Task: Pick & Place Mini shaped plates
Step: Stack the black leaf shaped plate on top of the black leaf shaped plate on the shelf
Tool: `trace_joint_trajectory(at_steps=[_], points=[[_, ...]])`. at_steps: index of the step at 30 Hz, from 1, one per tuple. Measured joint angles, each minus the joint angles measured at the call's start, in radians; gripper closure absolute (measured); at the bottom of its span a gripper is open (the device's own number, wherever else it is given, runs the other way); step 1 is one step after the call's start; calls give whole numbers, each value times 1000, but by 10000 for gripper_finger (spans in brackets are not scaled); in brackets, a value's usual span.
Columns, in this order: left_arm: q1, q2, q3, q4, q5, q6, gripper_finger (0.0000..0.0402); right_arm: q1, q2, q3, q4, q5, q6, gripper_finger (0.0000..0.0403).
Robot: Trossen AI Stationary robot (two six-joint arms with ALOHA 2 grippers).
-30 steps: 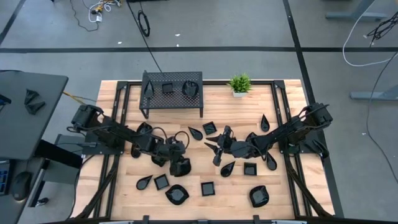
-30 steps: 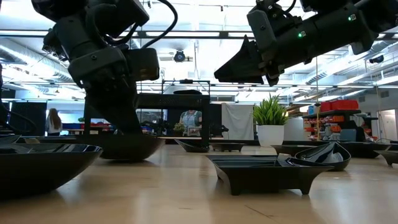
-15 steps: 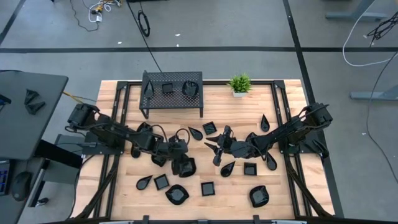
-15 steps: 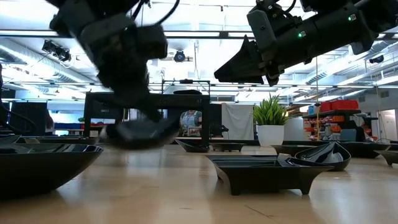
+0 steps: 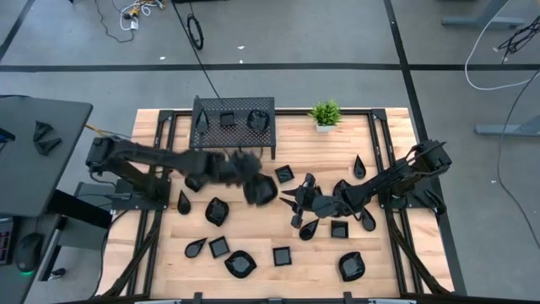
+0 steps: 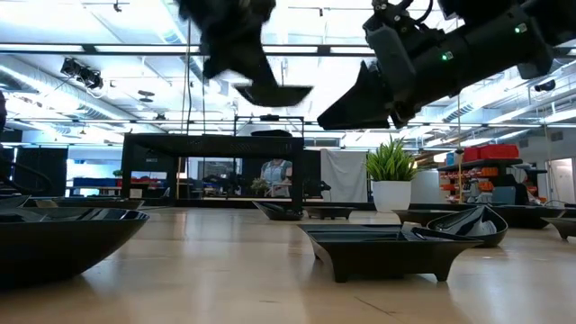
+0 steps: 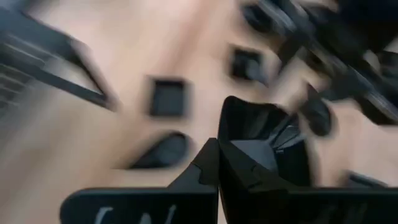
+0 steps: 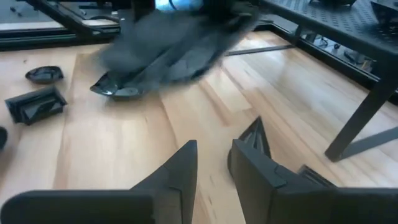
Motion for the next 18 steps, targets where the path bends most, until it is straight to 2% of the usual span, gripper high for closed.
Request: trace_joint_trajectory(at_steps=[5,8,13,18], points=[[183,-2,197,-102,-31,97,401,6,0,0,1,0,2,300],[314,-3,242,-107,-33,121,401,6,0,0,16,0,1,300],[507,-1,211,-77,-13,76,401,6,0,0,20,0,3,300],[609,9,123,27,52,11,399,7,0,0,25,0,1,300]])
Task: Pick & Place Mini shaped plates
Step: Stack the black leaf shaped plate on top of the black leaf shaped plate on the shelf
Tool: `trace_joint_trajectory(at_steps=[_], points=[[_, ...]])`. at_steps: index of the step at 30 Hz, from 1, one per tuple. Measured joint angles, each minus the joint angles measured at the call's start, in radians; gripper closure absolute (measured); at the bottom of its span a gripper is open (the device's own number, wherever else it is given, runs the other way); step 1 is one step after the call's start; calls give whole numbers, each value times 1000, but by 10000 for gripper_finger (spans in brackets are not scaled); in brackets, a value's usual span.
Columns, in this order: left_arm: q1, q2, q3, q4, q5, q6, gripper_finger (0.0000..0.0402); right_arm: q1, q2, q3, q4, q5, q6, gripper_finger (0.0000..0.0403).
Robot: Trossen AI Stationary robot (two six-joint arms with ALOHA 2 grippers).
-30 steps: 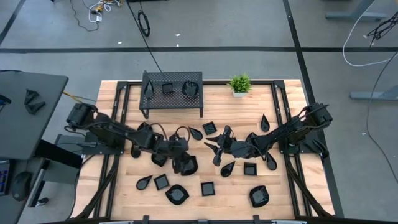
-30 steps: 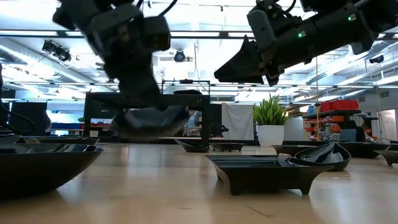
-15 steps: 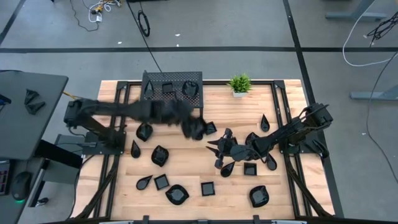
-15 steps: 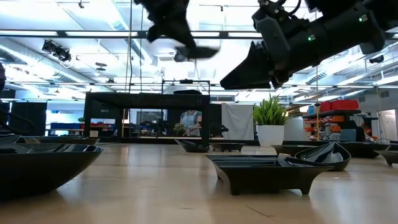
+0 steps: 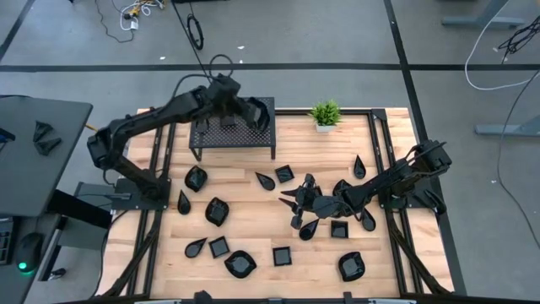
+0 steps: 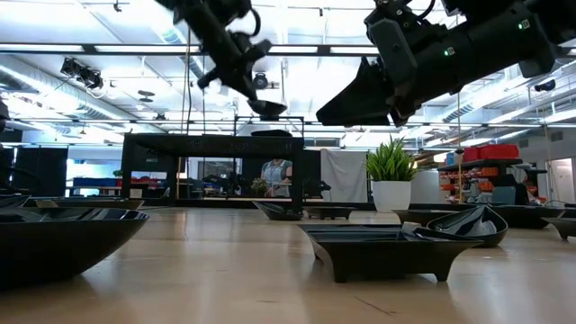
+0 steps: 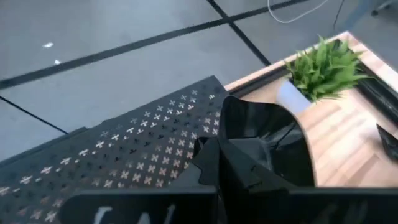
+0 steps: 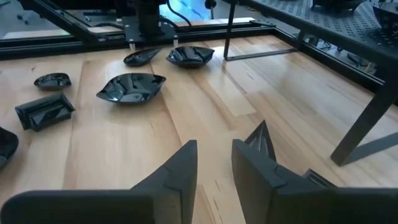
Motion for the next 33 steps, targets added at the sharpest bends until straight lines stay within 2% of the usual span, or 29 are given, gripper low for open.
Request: trace_joint_trajectory(at_steps=[6,15,30,33], points=[[28,7,-71,79,30,-46,400,0,0,0,5,0,0,300],[17,71,-94,158,26,-64,398,0,0,0,8,1,-1,300],[18,88,-94,146,26,-23,390,0,0,0,9,2,-1,300],[18,88,-94,146,27,1,378,0,0,0,9,2,-1,300]])
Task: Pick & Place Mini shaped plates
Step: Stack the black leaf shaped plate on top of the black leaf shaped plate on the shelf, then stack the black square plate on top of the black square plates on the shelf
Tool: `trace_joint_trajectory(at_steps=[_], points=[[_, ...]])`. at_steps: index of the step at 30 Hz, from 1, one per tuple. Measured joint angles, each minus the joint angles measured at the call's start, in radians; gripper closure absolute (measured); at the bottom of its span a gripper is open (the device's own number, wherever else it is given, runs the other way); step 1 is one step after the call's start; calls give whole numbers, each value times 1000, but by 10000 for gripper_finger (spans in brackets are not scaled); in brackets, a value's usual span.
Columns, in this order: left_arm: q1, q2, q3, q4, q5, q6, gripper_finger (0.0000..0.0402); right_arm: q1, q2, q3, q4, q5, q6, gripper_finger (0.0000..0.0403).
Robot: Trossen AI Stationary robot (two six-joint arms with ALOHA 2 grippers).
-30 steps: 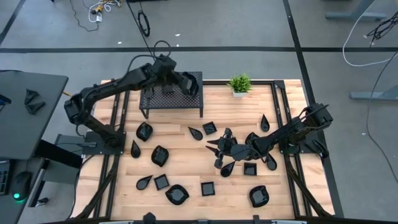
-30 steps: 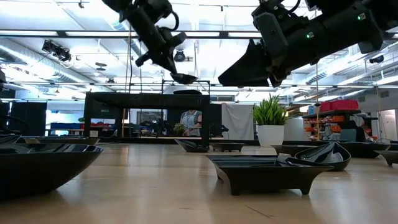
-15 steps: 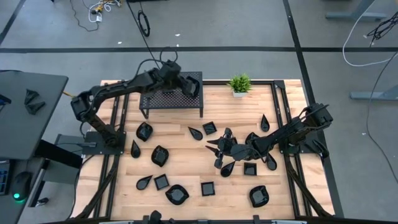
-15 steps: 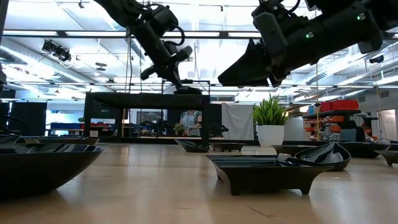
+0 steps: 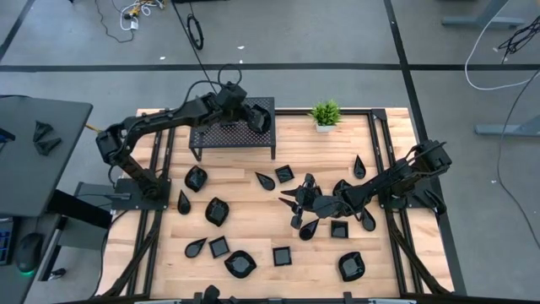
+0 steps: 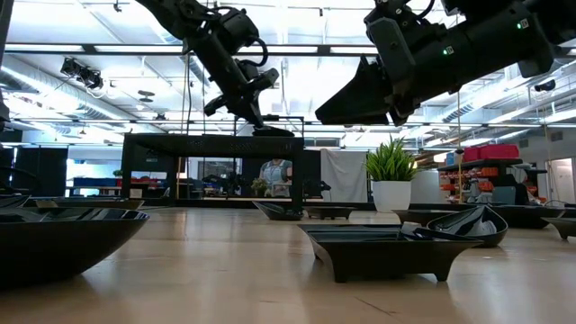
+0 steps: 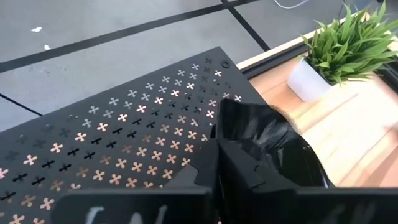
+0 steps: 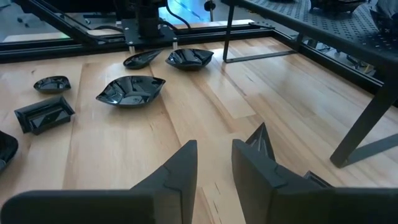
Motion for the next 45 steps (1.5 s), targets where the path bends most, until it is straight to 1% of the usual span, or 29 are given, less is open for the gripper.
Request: trace_joint_trajectory(at_steps=[6,9,11,14,17,20,22,24,28,31,34,37,39,41,43,45], points=[[5,-1,8,-8,29,37,319,0,0,0,0,0,0,300],[16,-7,41,-11,49,43,289,0,0,0,0,0,0,300],[21,-17,66,-23,84,62,273,0,0,0,0,0,1,300],[17,-30,117,-44,144,113,257,0,0,0,1,0,5,300],[-17,-42,143,-67,193,180,251,0,0,1,3,0,5,300],[-75,-47,143,-97,193,233,252,0,0,1,6,0,12,300],[-111,-47,125,-113,164,242,258,0,0,1,11,0,22,300],[-143,-37,98,-105,109,242,267,0,0,2,10,0,27,300],[-160,-34,34,-87,4,215,290,0,0,2,12,0,27,300],[-161,-34,19,-113,2,213,307,0,0,2,12,0,27,300],[-200,-56,19,-134,26,231,323,0,0,2,11,0,27,300],[-288,-84,19,-176,15,279,336,0,0,2,9,-1,27,300],[-368,-92,19,-214,-37,313,344,0,0,2,7,-2,27,300],[-456,-93,14,-233,-110,323,349,0,0,2,7,-2,27,300],[-549,-93,-31,-179,-188,310,351,0,0,2,6,-2,27,300],[-639,-93,-107,-89,-254,280,353,0,-1,1,6,-8,27,300]])
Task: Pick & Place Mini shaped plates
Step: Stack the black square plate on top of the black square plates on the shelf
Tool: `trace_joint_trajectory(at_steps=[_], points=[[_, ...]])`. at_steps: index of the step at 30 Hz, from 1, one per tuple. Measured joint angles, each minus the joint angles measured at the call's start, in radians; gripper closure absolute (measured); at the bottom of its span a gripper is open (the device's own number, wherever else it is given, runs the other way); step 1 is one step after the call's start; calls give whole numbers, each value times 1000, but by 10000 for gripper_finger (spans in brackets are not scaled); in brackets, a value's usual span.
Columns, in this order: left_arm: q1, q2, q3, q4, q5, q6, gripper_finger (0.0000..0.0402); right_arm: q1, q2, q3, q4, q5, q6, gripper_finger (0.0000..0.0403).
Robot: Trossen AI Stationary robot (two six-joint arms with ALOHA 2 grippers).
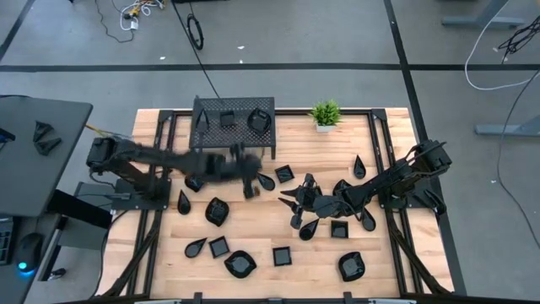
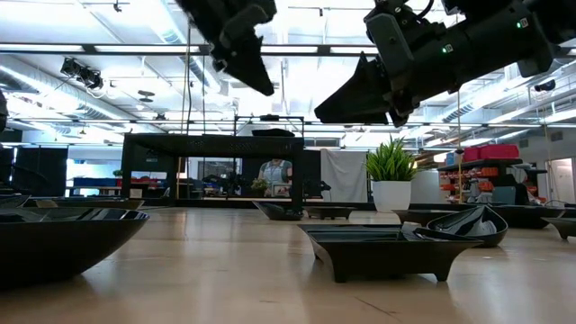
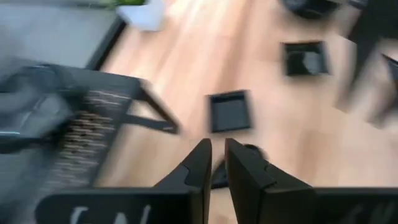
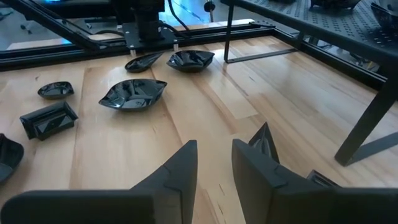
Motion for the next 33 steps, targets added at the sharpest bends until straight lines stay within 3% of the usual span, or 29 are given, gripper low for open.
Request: trace_joint_trajectory(at_steps=[6,11,15,19,26,33], points=[[-213,16,-325,486,-74,-127,353,-39,-102,0,-46,-47,20,300],[-282,39,-523,833,-85,-195,353,-143,-228,1,-277,-211,114,300],[-279,37,-578,889,-119,-197,353,-268,-247,0,-444,-393,135,300],[-259,37,-579,892,-174,-196,353,-355,-169,0,-471,-535,34,290],[-223,37,-579,897,-166,-195,353,-418,-32,0,-476,-572,-335,263],[-207,37,-579,901,-163,-194,353,-418,49,0,-402,-507,-508,273]])
